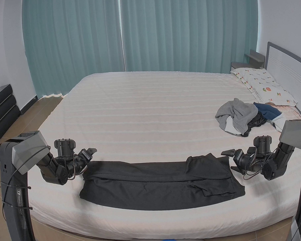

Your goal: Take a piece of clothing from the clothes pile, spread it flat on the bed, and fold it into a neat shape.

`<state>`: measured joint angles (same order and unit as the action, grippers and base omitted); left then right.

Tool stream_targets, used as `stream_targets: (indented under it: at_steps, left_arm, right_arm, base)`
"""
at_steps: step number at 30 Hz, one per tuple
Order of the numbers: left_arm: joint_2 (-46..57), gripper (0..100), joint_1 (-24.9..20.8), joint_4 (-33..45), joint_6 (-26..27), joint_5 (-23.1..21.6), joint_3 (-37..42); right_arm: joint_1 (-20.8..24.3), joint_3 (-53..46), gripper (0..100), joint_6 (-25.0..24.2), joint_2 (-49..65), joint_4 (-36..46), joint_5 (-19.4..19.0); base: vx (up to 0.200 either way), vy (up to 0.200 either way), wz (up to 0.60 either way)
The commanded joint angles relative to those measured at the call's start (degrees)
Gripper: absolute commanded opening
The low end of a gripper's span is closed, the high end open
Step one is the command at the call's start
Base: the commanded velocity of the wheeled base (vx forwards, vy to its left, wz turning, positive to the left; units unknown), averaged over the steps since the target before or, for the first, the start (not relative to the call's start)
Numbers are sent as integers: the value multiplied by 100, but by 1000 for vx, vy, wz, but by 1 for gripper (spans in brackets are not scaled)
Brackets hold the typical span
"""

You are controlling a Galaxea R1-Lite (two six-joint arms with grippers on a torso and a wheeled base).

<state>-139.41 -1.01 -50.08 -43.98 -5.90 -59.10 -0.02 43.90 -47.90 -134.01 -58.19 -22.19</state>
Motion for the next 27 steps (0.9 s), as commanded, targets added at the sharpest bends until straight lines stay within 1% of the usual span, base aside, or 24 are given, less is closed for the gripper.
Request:
stream_targets:
  at_steps: [1, 3, 6, 7, 14, 17, 20, 27]
  left_arm:
    - [-192, 100, -13, -11, 4, -16, -58]
    - [-192, 100, -13, -28, 4, -16, -31]
    - [-218, 100, -13, -72, 4, -8, 13]
    - [-209, 0, -13, -72, -14, -8, 30]
    - [-192, 0, 13, -99, -40, 142, 56]
    - [-192, 0, 75, -239, -269, 318, 74]
    - [-192, 0, 128, -397, -488, 326, 83]
    - [-200, 0, 128, -406, -497, 344, 92]
  right_arm:
    - [125, -48, 100, 0, -301, -369, 74]
    - [125, -127, 100, -9, -371, -659, 74]
    - [117, -171, 100, -9, -398, -782, 83]
    - [125, -162, 100, -9, -407, -782, 83]
    - [108, 75, 100, -27, -486, -720, 162]
    - [117, 207, 100, -27, -582, -729, 206]
    - [125, 347, 100, -79, -617, -729, 276]
    - [117, 523, 100, -123, -688, -791, 311]
  base:
    - [0, 0, 0]
    - [0, 0, 0]
    - [0, 0, 0]
    - [0, 0, 0]
    - [0, 0, 0]
    - [0, 0, 0]
    - [0, 0, 0]
    - [0, 0, 0]
